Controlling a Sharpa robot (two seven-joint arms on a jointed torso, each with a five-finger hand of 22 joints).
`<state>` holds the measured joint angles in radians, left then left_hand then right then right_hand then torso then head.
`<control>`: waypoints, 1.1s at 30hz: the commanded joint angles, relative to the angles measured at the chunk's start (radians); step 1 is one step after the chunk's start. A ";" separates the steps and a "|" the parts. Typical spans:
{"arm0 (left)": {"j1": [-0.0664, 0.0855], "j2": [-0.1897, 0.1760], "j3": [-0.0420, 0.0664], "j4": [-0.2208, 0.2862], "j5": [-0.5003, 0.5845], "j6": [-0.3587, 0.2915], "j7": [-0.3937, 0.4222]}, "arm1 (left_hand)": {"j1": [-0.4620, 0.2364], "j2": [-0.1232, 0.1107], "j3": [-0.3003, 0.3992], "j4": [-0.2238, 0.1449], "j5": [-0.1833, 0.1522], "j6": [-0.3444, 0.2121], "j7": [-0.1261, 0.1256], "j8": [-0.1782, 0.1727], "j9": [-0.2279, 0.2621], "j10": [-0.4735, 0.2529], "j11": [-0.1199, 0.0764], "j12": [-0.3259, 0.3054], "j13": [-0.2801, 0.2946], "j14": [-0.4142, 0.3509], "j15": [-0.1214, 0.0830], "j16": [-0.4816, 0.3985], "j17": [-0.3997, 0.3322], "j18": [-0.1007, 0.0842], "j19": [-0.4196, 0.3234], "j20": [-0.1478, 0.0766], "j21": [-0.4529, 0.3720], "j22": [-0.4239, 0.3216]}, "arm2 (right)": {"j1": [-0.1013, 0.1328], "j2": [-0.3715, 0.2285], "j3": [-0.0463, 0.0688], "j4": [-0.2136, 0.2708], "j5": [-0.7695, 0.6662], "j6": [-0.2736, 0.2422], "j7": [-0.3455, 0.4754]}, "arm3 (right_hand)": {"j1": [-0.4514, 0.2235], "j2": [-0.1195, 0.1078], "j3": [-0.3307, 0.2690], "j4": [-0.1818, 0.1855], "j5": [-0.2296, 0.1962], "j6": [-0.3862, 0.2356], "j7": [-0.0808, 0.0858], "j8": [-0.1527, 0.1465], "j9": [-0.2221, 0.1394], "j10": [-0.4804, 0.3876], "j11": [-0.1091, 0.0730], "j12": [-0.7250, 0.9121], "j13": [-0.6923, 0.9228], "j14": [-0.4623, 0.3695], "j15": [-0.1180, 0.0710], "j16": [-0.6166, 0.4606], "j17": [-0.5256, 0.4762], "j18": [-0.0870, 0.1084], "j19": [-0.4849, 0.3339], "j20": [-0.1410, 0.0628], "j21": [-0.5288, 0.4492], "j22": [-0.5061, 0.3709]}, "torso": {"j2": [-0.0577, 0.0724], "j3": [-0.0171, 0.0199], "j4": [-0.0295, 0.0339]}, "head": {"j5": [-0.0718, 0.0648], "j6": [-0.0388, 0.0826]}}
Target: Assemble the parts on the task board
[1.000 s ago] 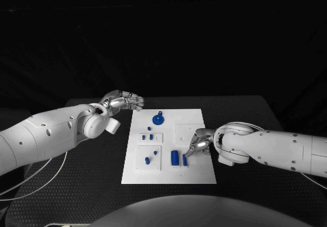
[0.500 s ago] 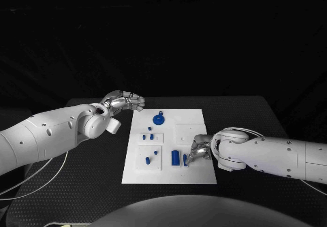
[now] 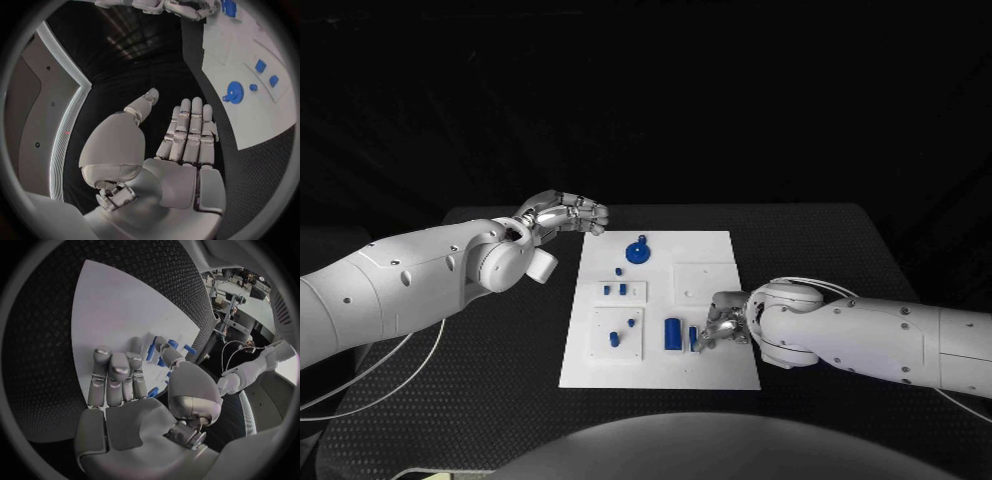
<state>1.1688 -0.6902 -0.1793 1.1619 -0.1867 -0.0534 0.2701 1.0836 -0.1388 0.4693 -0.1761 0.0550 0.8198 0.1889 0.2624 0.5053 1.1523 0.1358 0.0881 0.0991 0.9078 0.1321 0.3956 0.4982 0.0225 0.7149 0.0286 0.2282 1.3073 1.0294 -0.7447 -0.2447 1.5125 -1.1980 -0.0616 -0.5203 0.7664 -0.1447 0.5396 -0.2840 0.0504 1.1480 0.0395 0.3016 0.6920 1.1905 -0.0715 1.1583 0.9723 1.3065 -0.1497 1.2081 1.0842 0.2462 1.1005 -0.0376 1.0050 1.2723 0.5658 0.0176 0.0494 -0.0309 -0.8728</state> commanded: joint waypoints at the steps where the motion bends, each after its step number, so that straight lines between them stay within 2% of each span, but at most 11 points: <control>1: 0.002 0.000 0.001 0.002 0.000 0.004 0.009 | 0.003 0.009 -0.001 0.005 0.002 -0.002 -0.002 0.004 -0.002 0.007 0.002 -0.002 -0.002 0.004 -0.001 -0.005 0.001 0.006 0.006 0.002 -0.004 0.023 | -0.006 0.003 0.000 -0.003 -0.025 0.018 -0.013 | -0.004 0.006 -0.005 -0.002 -0.002 0.010 0.000 0.003 0.001 0.006 0.002 -0.002 0.002 0.007 0.002 0.003 -0.002 0.016 0.008 0.001 0.003 -0.001 | 0.000 -0.0002 -0.0005 | 0.001 0.000; 7: 0.002 -0.001 0.001 0.003 0.000 0.004 0.009 | 0.003 0.009 -0.001 0.005 0.003 -0.002 -0.002 0.004 -0.002 0.007 0.002 -0.002 -0.002 0.004 -0.001 -0.005 0.002 0.006 0.006 0.002 -0.004 0.023 | -0.011 0.008 0.000 -0.002 -0.061 0.037 -0.022 | 0.010 0.005 0.006 -0.004 -0.001 0.012 -0.002 0.002 0.000 0.008 0.000 -0.003 0.004 0.008 0.001 0.003 -0.002 0.016 0.009 -0.002 0.003 -0.002 | 0.000 -0.0002 -0.0007 | 0.001 0.000; 12: 0.002 0.000 0.001 0.002 0.000 0.003 0.008 | 0.003 0.008 -0.001 0.005 0.003 -0.002 -0.002 0.004 -0.002 0.008 0.002 -0.002 -0.002 0.004 -0.001 -0.005 0.002 0.006 0.007 0.002 -0.004 0.023 | -0.011 -0.004 0.000 0.000 -0.035 0.013 -0.003 | 0.013 -0.002 0.015 -0.001 -0.002 0.012 -0.001 0.000 -0.001 0.009 0.001 -0.006 0.005 0.008 0.001 0.003 -0.003 0.016 0.010 -0.002 0.003 -0.002 | -0.002 -0.0012 -0.0009 | -0.001 0.000; 14: 0.002 0.000 0.001 0.002 0.000 0.003 0.008 | 0.003 0.009 -0.001 0.005 0.003 -0.002 -0.002 0.004 -0.002 0.008 0.002 -0.002 -0.002 0.004 -0.001 -0.005 0.002 0.006 0.007 0.002 -0.004 0.023 | -0.011 -0.010 0.000 0.002 -0.010 0.007 0.021 | 0.006 -0.017 0.022 0.006 -0.002 0.010 0.000 -0.003 -0.002 0.007 0.002 -0.009 0.005 0.007 0.001 0.001 -0.004 0.016 0.010 -0.001 0.001 -0.004 | -0.003 -0.0014 -0.0009 | -0.001 0.000; 18: 0.002 0.003 0.001 -0.003 0.000 0.003 0.009 | 0.003 0.008 -0.001 0.005 0.003 -0.002 -0.002 0.004 -0.002 0.008 0.002 -0.002 -0.002 0.004 -0.001 -0.005 0.002 0.006 0.007 0.002 -0.004 0.023 | -0.008 -0.027 0.001 0.004 0.103 -0.018 0.097 | -0.017 -0.069 0.050 0.038 -0.002 -0.003 0.007 -0.014 -0.005 -0.003 0.009 -0.019 0.006 0.002 0.004 -0.005 -0.008 0.016 0.004 0.002 -0.006 -0.008 | -0.004 -0.0007 -0.0011 | -0.001 0.000; 24: 0.002 0.010 0.001 -0.021 0.029 -0.006 0.010 | 0.001 0.007 -0.003 0.006 0.002 -0.003 -0.002 0.004 -0.002 0.007 0.002 -0.003 -0.002 0.002 -0.001 -0.006 0.002 0.005 0.006 0.002 -0.004 0.023 | 0.040 -0.049 0.001 -0.007 0.292 -0.057 0.251 | -0.023 -0.115 0.073 0.062 -0.001 -0.085 0.037 -0.051 -0.007 -0.049 0.037 -0.037 0.006 -0.038 0.014 -0.022 -0.010 0.015 -0.034 0.015 -0.026 -0.011 | -0.005 -0.0020 -0.0006 | -0.009 0.000; 28: 0.007 0.019 0.001 -0.046 0.045 -0.002 0.015 | 0.000 0.005 -0.004 0.008 0.002 -0.008 -0.005 0.003 -0.005 -0.008 0.003 -0.012 -0.007 -0.009 0.002 -0.015 -0.001 0.005 0.005 0.003 -0.006 0.023 | 0.079 -0.057 0.006 -0.059 0.400 -0.093 0.368 | -0.020 -0.113 0.061 0.058 0.000 -0.128 0.053 -0.067 -0.002 -0.085 0.054 -0.041 0.010 -0.068 0.028 -0.032 -0.010 0.015 -0.065 0.027 -0.039 -0.010 | -0.007 -0.0027 -0.0018 | -0.016 0.000; 29: 0.013 0.026 0.001 -0.061 0.052 0.000 0.018 | -0.001 0.005 -0.005 0.008 0.002 -0.009 -0.010 0.002 -0.005 -0.013 0.001 -0.015 -0.009 -0.017 0.003 -0.021 -0.003 0.005 0.003 0.004 -0.007 0.023 | 0.093 -0.056 0.012 -0.089 0.454 -0.097 0.422 | -0.016 -0.108 0.056 0.053 0.000 -0.131 0.056 -0.067 0.000 -0.091 0.056 -0.040 0.010 -0.073 0.029 -0.033 -0.009 0.016 -0.070 0.030 -0.040 -0.009 | -0.007 -0.0030 -0.0019 | -0.017 0.001; 30: 0.016 0.028 0.001 -0.069 0.059 0.001 0.020 | -0.001 0.006 -0.005 0.008 0.003 -0.010 -0.015 0.003 -0.006 -0.017 -0.004 -0.017 -0.011 -0.027 0.004 -0.028 -0.006 0.005 0.000 0.006 -0.009 0.023 | 0.100 -0.053 0.017 -0.111 0.490 -0.090 0.458 | -0.014 -0.101 0.052 0.049 0.000 -0.134 0.058 -0.067 0.003 -0.098 0.057 -0.042 0.010 -0.081 0.032 -0.036 -0.010 0.016 -0.077 0.033 -0.043 -0.009 | -0.009 -0.0041 -0.0018 | -0.018 0.009; 32: 0.025 0.032 0.002 -0.088 0.069 0.006 0.023 | -0.002 0.009 -0.007 0.009 0.003 -0.009 -0.025 0.005 -0.006 -0.027 -0.011 -0.020 -0.014 -0.045 0.008 -0.043 -0.011 0.002 -0.013 0.010 -0.018 0.021 | 0.113 -0.043 0.039 -0.170 0.581 -0.087 0.529 | -0.005 -0.075 0.036 0.030 0.005 -0.143 0.062 -0.068 0.007 -0.113 0.061 -0.047 0.006 -0.097 0.035 -0.047 -0.015 0.015 -0.095 0.042 -0.052 -0.009 | -0.009 -0.0047 -0.0015 | -0.025 0.055; 33: 0.031 0.034 0.002 -0.098 0.072 0.007 0.026 | -0.002 0.010 -0.007 0.008 0.003 -0.009 -0.027 0.005 -0.007 -0.029 -0.012 -0.021 -0.015 -0.045 0.008 -0.044 -0.011 0.001 -0.014 0.010 -0.019 0.021 | 0.120 -0.034 0.051 -0.206 0.618 -0.083 0.560 | 0.010 -0.048 0.033 0.014 0.004 -0.149 0.063 -0.070 0.008 -0.130 0.065 -0.058 -0.001 -0.115 0.040 -0.060 -0.021 0.013 -0.112 0.048 -0.063 -0.012 | -0.011 -0.0060 -0.0023 | -0.027 0.074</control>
<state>1.1938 -0.6586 -0.1791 1.0732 -0.1532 -0.0545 0.2729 1.0836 -0.1388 0.4634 -0.1703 0.0550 0.8105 0.1665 0.2624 0.4999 1.1303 0.1216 0.0704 0.0848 0.8676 0.1398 0.3531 0.4874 0.0221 0.7041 0.0392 0.2127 1.3077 1.1426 -0.7855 -0.1968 1.3353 -0.7870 -0.1242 -0.1554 0.7715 -0.2051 0.5720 -0.2625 0.0504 1.0019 0.1057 0.2359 0.6994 1.0638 -0.0066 1.1027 0.9743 1.1964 -0.1091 1.1492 1.0636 0.2548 0.9922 0.0096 0.9454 1.2605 0.5584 0.0140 0.0479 -0.0520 -0.8405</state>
